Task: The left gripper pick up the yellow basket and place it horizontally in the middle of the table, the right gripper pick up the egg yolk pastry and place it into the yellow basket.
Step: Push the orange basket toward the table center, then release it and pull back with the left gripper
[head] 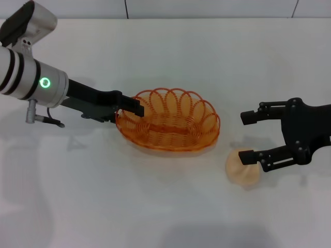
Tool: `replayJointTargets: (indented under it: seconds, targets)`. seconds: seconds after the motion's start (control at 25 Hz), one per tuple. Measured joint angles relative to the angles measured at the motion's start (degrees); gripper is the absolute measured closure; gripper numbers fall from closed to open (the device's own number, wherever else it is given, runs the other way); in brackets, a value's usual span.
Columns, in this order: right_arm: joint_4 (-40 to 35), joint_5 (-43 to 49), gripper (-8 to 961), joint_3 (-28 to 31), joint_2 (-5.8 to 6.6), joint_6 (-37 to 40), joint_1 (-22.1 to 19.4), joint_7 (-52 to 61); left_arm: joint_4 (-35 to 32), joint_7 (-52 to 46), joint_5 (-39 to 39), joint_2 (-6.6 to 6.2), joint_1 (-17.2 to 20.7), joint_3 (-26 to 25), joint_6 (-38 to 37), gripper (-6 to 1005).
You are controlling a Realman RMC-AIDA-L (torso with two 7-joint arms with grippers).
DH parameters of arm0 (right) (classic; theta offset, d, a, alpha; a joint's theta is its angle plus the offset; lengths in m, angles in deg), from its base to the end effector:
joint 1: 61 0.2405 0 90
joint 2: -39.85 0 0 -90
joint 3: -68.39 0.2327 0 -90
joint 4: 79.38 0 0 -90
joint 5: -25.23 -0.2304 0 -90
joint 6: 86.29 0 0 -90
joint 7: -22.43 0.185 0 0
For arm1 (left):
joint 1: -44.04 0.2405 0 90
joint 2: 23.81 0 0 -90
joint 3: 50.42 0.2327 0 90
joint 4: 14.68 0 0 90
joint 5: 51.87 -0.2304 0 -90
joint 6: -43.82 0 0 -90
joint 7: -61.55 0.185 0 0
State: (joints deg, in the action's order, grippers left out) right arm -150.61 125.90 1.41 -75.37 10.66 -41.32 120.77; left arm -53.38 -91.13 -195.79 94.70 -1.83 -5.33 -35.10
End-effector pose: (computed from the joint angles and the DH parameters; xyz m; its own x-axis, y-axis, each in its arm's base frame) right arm 0.1638 0.3153 0.0147 0.9111 -0.1954 -0.3629 -0.2223 -0.9744 -0.0335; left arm -0.2320 0.4002 -0.0478 0.1769 0.9704 0.1647 0.9788 -0.1560 -0.1324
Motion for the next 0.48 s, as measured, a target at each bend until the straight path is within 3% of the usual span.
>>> replayJointTargets:
  seconds: [0.24, 0.36, 0.48]
  targets:
    - [0.0, -0.3, 98, 0.0, 0.0, 0.0, -0.1, 0.0, -1.2, 0.1, 0.1, -0.44, 0.9, -0.1, -0.4, 242]
    - [0.0, -0.4, 98, 0.0, 0.0, -0.1, -0.2, 0.0, -4.8, 0.4, 0.1, -0.49, 2.6, -0.2, -1.4, 129]
    - [0.0, -0.6, 98, 0.0, 0.0, -0.4, -0.2, 0.0, -9.6, 1.5, 1.3, -0.41, 5.0, -0.2, -2.2, 129]
